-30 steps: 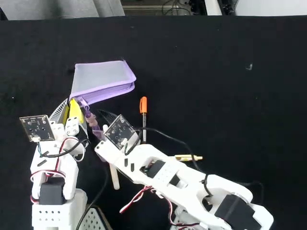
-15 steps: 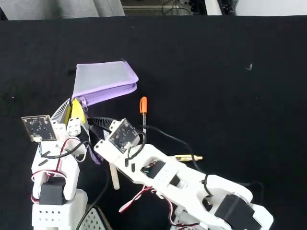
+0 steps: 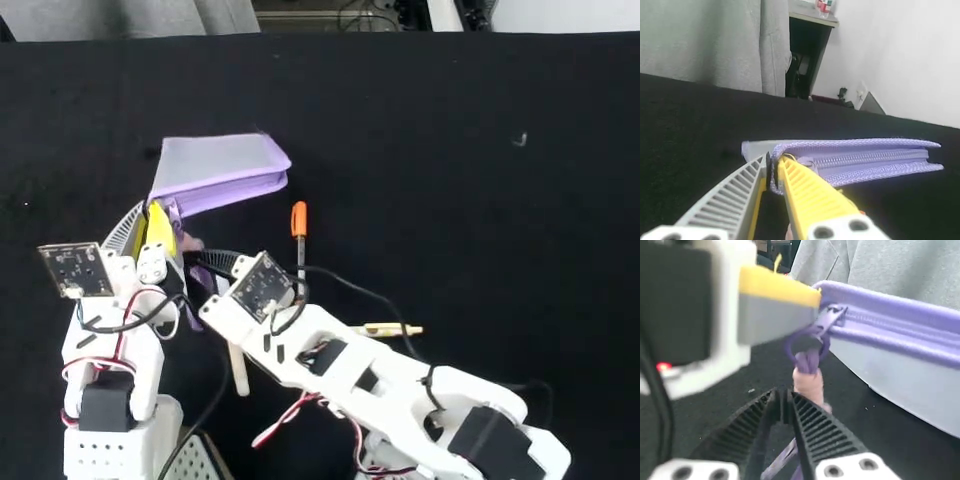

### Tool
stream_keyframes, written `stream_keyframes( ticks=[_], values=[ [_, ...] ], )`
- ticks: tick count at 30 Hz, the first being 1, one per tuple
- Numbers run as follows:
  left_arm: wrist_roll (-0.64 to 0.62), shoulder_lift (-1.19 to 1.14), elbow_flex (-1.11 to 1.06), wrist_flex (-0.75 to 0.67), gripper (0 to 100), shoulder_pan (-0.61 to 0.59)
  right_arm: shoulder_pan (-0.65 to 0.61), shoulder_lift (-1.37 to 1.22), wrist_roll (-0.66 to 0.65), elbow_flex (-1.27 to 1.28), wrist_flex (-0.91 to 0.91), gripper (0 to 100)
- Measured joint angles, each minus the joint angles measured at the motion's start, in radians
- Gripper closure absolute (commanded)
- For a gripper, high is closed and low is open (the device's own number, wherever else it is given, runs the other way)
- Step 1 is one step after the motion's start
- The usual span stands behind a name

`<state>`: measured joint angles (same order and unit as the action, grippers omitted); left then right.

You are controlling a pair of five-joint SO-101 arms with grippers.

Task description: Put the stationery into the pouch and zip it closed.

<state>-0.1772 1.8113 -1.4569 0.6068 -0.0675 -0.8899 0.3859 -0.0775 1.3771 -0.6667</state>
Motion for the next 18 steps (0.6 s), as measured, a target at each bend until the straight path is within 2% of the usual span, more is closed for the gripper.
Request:
stream_keyframes(
  ticks=[3, 14, 18],
  values=[
    [0.0, 0.0, 0.006, 0.0, 97, 0.011, 0.0, 0.003, 0.0, 0.008, -0.002, 81.0],
    [0.0, 0.0, 0.043, 0.0, 97, 0.126, 0.0, 0.161, 0.0, 0.109, -0.002, 83.5],
    [0.0, 0.0, 0.044, 0.0, 97, 0.147, 0.037, 0.216, 0.0, 0.152, -0.002, 83.5]
  ],
)
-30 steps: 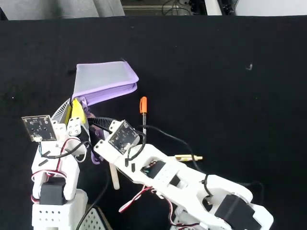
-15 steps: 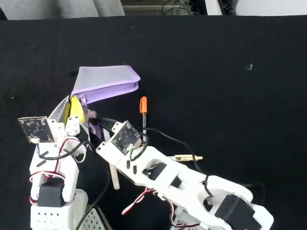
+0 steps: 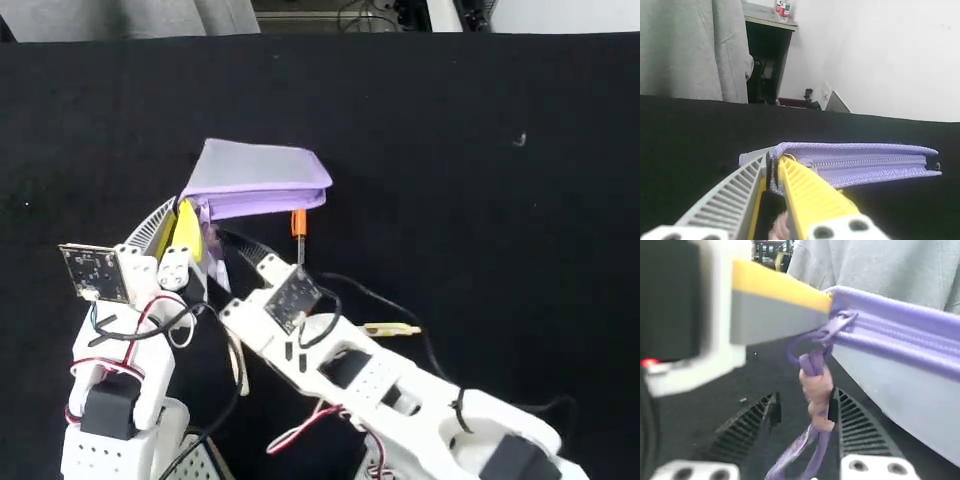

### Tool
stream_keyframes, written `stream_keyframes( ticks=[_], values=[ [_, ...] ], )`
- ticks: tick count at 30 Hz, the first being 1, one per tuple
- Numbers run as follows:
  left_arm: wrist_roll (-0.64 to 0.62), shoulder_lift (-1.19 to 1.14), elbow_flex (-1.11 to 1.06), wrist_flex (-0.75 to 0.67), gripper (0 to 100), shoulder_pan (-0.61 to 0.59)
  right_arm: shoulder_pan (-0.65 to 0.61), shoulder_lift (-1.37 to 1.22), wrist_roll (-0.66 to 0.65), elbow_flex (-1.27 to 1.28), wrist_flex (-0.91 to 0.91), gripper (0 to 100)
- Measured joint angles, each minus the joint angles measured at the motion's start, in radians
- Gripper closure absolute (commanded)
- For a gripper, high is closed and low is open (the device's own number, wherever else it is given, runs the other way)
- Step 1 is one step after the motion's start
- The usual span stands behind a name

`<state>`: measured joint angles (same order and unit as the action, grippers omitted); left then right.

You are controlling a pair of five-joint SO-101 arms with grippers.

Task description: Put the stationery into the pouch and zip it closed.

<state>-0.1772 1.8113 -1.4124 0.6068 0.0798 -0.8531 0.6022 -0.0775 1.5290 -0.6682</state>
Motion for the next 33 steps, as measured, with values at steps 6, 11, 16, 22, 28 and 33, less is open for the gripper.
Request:
stream_keyframes(
  ticks=[6, 11, 16, 22, 28, 33],
  values=[
    [0.0, 0.0, 0.0, 0.0, 97, 0.0, 0.017, 0.098, 0.0, 0.051, 0.0, 83.5],
    [0.0, 0.0, 0.0, 0.0, 97, 0.0, 0.02, 0.129, 0.0, 0.057, 0.003, 83.5],
    [0.0, 0.0, 0.0, 0.0, 97, 0.0, 0.02, 0.095, 0.0, 0.026, 0.083, 83.5],
    [0.0, 0.0, 0.0, 0.0, 97, 0.0, 0.02, 0.012, 0.0, -0.006, 0.049, 83.5],
    [0.0, 0.0, 0.0, 0.0, 97, 0.006, 0.02, -0.023, 0.0, -0.006, 0.009, 83.6],
    [0.0, 0.0, 0.0, 0.0, 97, 0.006, 0.02, -0.025, 0.0, -0.006, 0.008, 86.5]
  ],
)
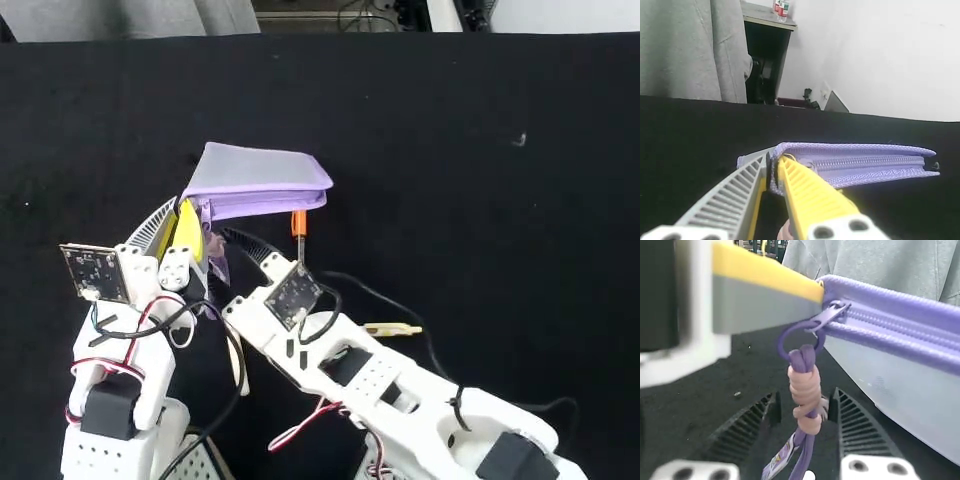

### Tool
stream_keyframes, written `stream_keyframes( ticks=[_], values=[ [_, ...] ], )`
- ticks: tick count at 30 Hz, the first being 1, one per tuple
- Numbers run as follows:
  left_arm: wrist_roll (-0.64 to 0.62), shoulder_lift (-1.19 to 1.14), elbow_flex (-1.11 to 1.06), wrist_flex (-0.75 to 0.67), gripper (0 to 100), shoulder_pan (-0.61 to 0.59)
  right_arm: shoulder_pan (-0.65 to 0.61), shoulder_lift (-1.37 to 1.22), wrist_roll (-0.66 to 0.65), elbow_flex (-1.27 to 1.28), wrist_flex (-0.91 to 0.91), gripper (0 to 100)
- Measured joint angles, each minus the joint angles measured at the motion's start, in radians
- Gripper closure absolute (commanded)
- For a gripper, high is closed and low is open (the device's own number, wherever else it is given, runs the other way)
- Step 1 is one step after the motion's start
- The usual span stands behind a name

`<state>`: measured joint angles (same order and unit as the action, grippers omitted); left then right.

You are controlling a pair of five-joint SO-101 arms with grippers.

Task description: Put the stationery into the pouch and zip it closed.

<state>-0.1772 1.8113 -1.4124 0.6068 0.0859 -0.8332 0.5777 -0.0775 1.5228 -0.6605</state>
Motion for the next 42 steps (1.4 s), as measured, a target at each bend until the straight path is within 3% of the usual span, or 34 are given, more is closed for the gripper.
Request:
stream_keyframes(
  ticks=[5, 13, 21, 29, 35, 42],
  values=[
    [0.0, 0.0, 0.0, 0.002, 97, 0.0, 0.003, 0.0, 0.0, -0.009, 0.0, 99.0],
    [0.0, 0.0, 0.104, 0.164, 97, 0.058, 0.017, 0.0, 0.0, -0.021, -0.002, 98.8],
    [0.0, 0.0, 0.124, 0.175, 97, 0.069, 0.018, 0.0, 0.0, -0.021, -0.002, 98.8],
    [0.0, 0.0, 0.124, 0.175, 97, 0.069, 0.018, 0.038, -0.023, 0.017, -0.002, 96.9],
    [-0.005, 0.0, 0.124, 0.169, 97, 0.069, 0.018, 0.198, -0.021, 0.107, -0.002, 81.1],
    [-0.005, 0.002, 0.143, 0.166, 97, 0.069, 0.017, 0.284, -0.005, 0.129, 0.063, 84.6]
  ],
)
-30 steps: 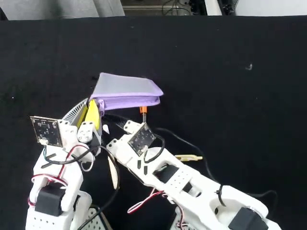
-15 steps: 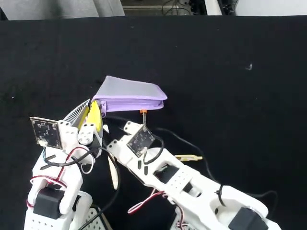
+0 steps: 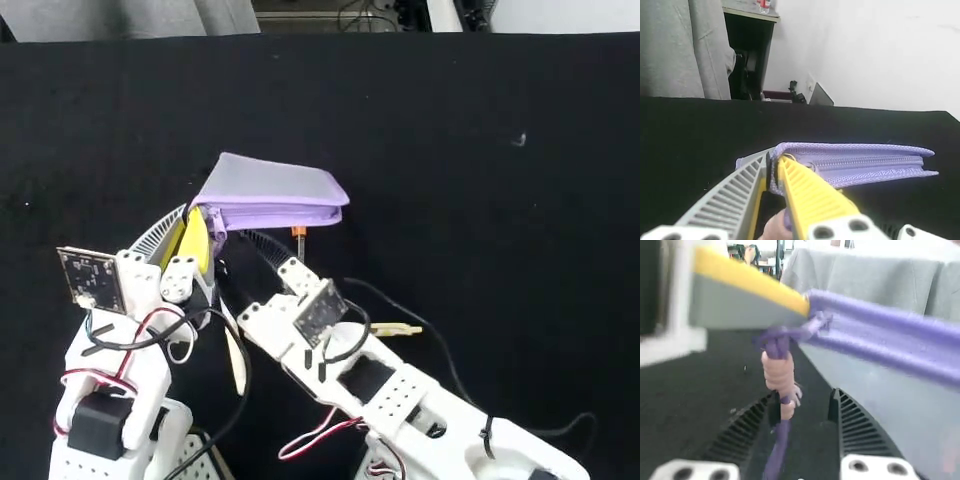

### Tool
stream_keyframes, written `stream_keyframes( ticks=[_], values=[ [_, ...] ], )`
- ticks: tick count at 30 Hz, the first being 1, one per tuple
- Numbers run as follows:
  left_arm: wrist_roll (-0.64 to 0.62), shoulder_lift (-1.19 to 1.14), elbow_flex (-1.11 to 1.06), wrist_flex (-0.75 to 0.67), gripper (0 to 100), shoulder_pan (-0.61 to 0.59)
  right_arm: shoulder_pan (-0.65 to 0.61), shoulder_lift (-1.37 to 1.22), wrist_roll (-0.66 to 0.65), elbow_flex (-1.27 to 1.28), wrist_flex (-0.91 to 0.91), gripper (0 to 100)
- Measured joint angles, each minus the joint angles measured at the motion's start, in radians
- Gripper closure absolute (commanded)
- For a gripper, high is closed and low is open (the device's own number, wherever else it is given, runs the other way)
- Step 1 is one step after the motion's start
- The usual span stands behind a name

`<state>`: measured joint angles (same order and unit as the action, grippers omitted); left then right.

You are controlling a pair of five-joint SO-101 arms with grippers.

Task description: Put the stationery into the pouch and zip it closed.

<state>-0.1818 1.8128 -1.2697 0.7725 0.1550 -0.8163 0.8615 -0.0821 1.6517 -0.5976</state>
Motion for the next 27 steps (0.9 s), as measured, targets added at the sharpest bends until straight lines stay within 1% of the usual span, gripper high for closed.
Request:
stream_keyframes(
  ticks=[3, 6, 8, 20, 27],
  values=[
    [0.0, 0.0, 0.0, 0.0, 97, 0.009, 0.0, 0.0, 0.046, 0.0, 0.037, 84.6],
    [0.0, 0.0, 0.0, 0.0, 97, 0.012, -0.006, 0.0, 0.06, 0.0, 0.04, 84.6],
    [0.0, 0.0, 0.0, 0.0, 97, 0.011, -0.023, 0.0, 0.06, 0.0, 0.043, 84.6],
    [0.0, 0.0, 0.031, 0.003, 97, 0.009, -0.023, 0.0, 0.06, 0.0, 0.043, 84.8],
    [0.0, 0.0, 0.031, 0.003, 97, 0.009, -0.023, 0.002, 0.038, -0.023, 0.043, 84.7]
  ],
)
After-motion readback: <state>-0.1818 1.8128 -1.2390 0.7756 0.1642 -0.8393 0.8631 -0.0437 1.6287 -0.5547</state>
